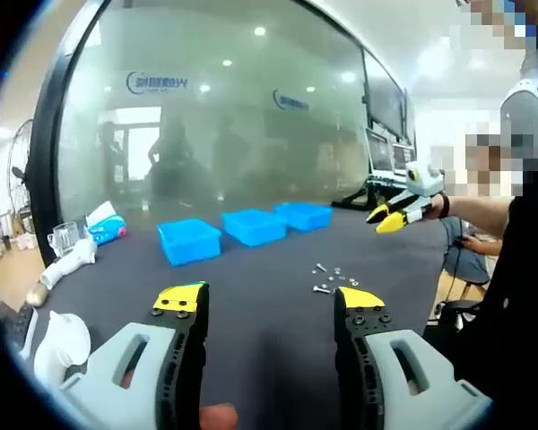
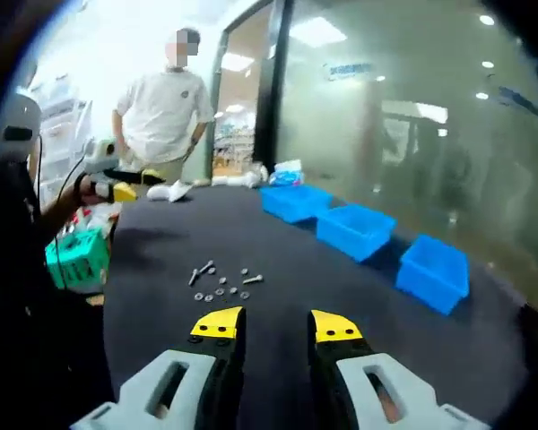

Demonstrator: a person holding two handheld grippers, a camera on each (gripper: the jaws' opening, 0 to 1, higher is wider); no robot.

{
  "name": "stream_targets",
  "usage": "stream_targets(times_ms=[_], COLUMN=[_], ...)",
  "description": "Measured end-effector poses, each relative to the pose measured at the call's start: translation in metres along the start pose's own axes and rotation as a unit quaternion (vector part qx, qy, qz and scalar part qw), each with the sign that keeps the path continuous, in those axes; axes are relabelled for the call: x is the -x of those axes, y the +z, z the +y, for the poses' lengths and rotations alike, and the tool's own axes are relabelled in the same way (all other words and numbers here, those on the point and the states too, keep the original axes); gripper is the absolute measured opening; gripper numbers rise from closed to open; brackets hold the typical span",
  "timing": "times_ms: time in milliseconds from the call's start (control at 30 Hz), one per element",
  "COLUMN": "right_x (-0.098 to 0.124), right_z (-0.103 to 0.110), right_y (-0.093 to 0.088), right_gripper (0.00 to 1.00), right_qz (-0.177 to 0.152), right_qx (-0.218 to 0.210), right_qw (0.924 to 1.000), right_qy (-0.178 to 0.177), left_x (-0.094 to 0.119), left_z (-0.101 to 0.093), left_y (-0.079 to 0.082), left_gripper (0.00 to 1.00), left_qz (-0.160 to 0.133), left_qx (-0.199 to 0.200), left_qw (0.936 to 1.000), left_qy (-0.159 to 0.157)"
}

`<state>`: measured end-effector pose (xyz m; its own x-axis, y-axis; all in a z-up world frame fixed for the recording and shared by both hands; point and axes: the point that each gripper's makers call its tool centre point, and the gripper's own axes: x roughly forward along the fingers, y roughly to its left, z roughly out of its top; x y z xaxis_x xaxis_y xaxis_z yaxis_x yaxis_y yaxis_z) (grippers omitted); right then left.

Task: Sort the screws, nuts, and washers into the corresponding bins

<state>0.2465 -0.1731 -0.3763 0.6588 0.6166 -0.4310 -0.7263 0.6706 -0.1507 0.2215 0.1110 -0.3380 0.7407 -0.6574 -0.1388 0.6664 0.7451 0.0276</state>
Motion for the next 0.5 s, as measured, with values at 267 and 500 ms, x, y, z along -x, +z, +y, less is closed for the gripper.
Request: stream_targets(times_ms=[267, 500], right_x=[-0.018, -0.038], right_z=[0.018, 0.032], right_y=[0.002, 0.005], right_gripper=[0.24, 0.24], right_qz=[0.05, 0.094], right_qx=[0.038, 0.02], right_qw=[0.9969, 0.9919], right_qy=[0.048, 0.084], left_x=[0.001, 0.0], left_z=[0.002, 0.002], left_y=[-0.003, -0.008], left_gripper=[0.55, 0.55], left_qz=[-0.001, 0.003], left_qx=[0.005, 0.004], left_qw=[1.0, 1.0], left_qy=[0.0, 0.0])
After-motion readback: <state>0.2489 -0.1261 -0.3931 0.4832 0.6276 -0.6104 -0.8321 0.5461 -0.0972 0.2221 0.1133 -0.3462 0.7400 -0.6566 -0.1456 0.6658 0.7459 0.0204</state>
